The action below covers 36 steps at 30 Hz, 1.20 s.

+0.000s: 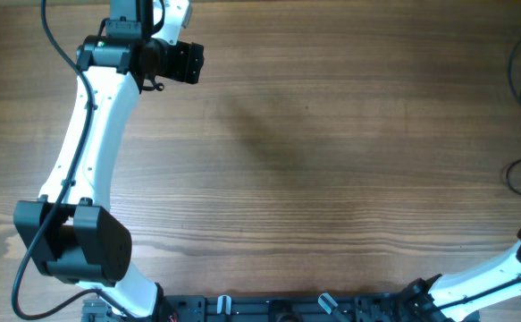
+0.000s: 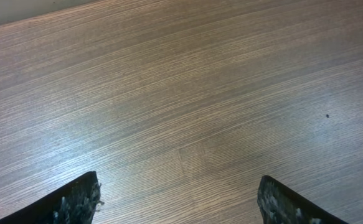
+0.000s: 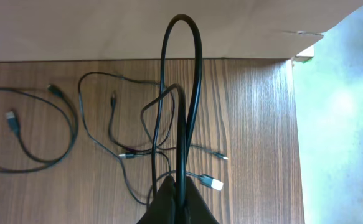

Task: Untangle cables

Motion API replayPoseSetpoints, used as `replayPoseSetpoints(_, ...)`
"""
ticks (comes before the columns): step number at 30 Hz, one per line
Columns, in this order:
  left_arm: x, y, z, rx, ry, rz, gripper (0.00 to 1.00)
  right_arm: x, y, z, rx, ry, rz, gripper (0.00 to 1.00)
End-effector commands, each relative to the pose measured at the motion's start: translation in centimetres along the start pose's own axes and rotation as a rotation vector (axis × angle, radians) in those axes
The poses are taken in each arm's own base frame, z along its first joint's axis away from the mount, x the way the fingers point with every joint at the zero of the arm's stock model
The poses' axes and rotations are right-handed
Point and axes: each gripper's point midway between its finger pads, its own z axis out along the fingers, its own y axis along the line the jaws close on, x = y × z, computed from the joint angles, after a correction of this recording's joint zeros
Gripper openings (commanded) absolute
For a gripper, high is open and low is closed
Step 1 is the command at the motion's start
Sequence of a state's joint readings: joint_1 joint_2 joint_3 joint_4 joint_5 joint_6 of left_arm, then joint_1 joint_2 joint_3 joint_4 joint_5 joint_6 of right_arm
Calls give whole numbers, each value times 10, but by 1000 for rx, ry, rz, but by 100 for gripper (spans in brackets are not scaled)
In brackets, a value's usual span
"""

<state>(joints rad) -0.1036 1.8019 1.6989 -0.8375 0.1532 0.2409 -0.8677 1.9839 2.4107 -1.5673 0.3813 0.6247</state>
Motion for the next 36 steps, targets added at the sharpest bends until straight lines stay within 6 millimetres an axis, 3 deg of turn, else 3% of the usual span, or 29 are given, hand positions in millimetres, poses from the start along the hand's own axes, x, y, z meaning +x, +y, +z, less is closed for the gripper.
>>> replayPoseSetpoints(1, -4, 0, -8, -9, -20, -4, 83, 6, 8, 18, 14, 39, -6, 4)
replayPoseSetpoints(16, -3, 2, -8, -20, -17, 22, 83, 25, -3, 68, 122, 103, -9, 4)
replayPoseSetpoints(31, -3, 2, -8, -20, -17, 25, 83, 24, -2, 69, 109, 108, -1, 7)
replayPoseSetpoints(33, -3, 2, -8, -20, -17, 25, 83, 24, -2, 69, 109, 107, -1, 12)
replayPoseSetpoints(36, -3, 2, -8, -20, -17, 25, 83, 24, -2, 69, 109, 107, -1, 30)
